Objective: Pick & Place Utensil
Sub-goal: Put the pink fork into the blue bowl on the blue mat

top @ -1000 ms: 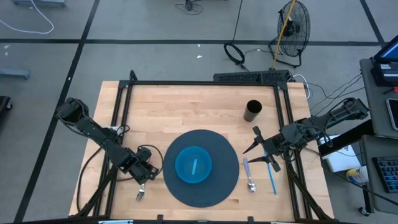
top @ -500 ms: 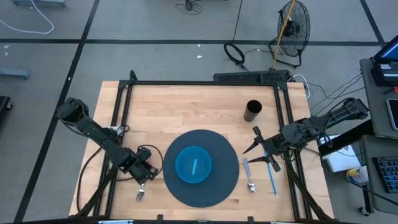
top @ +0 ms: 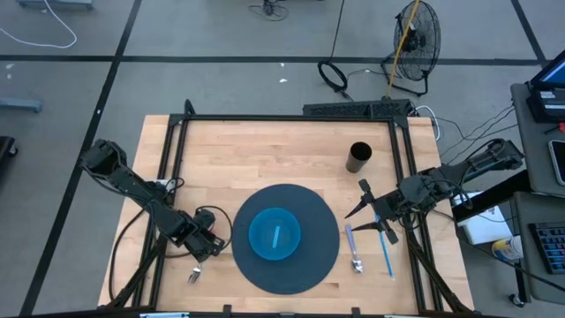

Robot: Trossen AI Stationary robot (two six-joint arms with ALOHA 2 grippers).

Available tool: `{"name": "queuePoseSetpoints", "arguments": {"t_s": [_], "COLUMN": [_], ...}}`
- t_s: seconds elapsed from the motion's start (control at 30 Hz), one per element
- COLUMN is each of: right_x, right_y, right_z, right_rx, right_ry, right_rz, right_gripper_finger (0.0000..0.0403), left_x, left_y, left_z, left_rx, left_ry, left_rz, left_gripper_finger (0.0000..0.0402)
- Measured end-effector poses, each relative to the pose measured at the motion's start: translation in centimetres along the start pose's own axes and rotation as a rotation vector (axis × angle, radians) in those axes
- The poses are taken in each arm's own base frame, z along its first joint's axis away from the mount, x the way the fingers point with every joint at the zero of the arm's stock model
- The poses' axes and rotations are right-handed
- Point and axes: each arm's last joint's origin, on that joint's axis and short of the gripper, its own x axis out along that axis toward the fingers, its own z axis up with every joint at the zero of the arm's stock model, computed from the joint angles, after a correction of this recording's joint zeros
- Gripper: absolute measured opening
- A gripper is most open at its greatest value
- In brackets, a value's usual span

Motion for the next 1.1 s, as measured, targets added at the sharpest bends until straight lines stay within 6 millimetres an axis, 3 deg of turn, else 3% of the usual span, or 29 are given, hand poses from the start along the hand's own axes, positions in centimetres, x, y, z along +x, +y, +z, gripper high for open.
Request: {"name": "queuePoseSetpoints", "arguments": {"t_s": [1.1], "right_x": [0.0], "right_y": [0.0], "right_z": [0.0], "right_rx": [-0.003], "right_ry": [-0.001], "right_rz": [0.000], "right_gripper_finger": [0.0165], "left_x": [-0.2], "left_y": [1.5], "left_z": [0.3], "left_rx": [0.043], "left_ry": [-0.041], "left_rz": [0.166], "left_gripper_finger": [0.0117]}}
